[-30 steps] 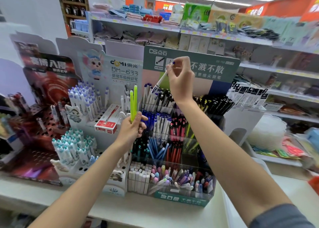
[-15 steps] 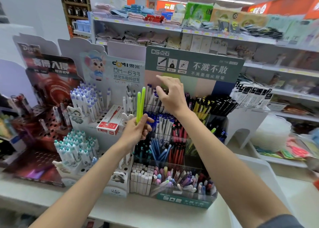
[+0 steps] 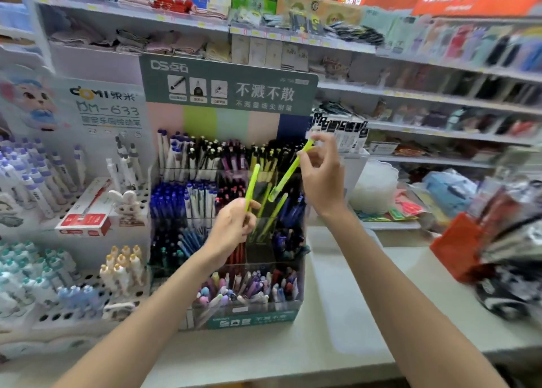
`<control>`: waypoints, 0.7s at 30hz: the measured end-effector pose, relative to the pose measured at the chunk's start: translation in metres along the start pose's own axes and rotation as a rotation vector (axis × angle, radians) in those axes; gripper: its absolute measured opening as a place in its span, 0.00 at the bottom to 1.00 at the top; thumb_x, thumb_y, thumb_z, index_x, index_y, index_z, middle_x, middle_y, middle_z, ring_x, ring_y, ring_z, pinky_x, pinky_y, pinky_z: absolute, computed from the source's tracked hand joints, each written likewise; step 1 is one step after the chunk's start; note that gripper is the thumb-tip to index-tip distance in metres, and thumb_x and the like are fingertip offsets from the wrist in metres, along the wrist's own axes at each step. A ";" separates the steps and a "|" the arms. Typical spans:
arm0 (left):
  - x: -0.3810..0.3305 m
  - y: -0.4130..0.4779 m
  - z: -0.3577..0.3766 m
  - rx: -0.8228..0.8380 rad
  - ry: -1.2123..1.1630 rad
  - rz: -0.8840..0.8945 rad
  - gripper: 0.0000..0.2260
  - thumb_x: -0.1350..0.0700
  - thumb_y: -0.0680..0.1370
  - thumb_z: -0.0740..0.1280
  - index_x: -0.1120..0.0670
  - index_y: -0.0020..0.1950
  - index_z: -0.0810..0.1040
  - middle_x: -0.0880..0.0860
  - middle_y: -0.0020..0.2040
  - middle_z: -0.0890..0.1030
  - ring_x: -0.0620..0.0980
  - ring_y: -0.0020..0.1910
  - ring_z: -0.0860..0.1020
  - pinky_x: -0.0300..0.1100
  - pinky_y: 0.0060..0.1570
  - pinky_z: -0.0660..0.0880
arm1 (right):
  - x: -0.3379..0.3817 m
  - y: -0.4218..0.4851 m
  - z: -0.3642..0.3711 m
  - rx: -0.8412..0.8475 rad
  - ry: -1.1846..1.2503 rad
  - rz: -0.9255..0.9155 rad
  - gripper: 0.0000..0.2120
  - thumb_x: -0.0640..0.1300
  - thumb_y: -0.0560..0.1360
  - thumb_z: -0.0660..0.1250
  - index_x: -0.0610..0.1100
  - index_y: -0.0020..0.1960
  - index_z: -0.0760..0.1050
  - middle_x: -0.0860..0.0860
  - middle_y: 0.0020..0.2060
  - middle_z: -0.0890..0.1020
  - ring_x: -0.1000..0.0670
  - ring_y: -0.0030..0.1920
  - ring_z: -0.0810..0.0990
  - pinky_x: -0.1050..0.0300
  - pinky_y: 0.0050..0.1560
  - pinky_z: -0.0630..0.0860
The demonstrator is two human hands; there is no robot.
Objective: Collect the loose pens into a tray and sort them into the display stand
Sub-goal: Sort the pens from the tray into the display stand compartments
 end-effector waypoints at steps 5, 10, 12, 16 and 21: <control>0.006 -0.005 -0.007 -0.111 -0.022 -0.007 0.10 0.58 0.85 0.57 0.57 0.54 0.77 0.51 0.38 0.78 0.45 0.36 0.75 0.36 0.38 0.74 | -0.024 -0.027 0.027 0.123 -0.106 -0.050 0.11 0.37 0.78 0.68 0.39 0.60 0.73 0.49 0.42 0.81 0.53 0.40 0.80 0.58 0.44 0.79; 0.006 -0.011 -0.017 -0.161 -0.037 0.013 0.08 0.60 0.84 0.61 0.57 0.56 0.79 0.51 0.41 0.81 0.44 0.41 0.79 0.38 0.48 0.79 | -0.041 -0.052 0.057 0.207 -0.377 -0.214 0.07 0.39 0.73 0.73 0.42 0.50 0.84 0.49 0.44 0.84 0.46 0.50 0.78 0.60 0.56 0.66; 0.007 -0.011 -0.017 -0.164 -0.044 0.021 0.07 0.60 0.83 0.61 0.57 0.56 0.79 0.51 0.42 0.81 0.44 0.40 0.79 0.37 0.47 0.79 | -0.039 -0.050 0.053 0.171 -0.376 -0.220 0.10 0.40 0.74 0.72 0.42 0.54 0.84 0.49 0.47 0.84 0.45 0.51 0.78 0.60 0.55 0.63; 0.005 -0.005 -0.005 -0.122 -0.022 0.041 0.07 0.59 0.83 0.63 0.58 0.57 0.79 0.52 0.42 0.81 0.44 0.40 0.79 0.37 0.45 0.78 | -0.011 -0.045 0.046 0.323 -0.016 -0.078 0.19 0.43 0.77 0.67 0.43 0.68 0.75 0.53 0.44 0.82 0.53 0.42 0.78 0.58 0.47 0.77; 0.006 -0.002 0.010 -0.029 0.006 0.042 0.07 0.58 0.82 0.65 0.58 0.57 0.79 0.55 0.44 0.82 0.47 0.41 0.79 0.38 0.45 0.77 | 0.001 -0.046 0.044 0.340 0.092 0.016 0.19 0.38 0.78 0.68 0.44 0.67 0.70 0.50 0.39 0.80 0.56 0.36 0.79 0.59 0.40 0.78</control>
Point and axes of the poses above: each hand's wrist, its own y-axis towards the middle knuckle, its own z-axis out of the palm, x = y × z, the point moved 4 cm from there along y, towards the middle knuckle
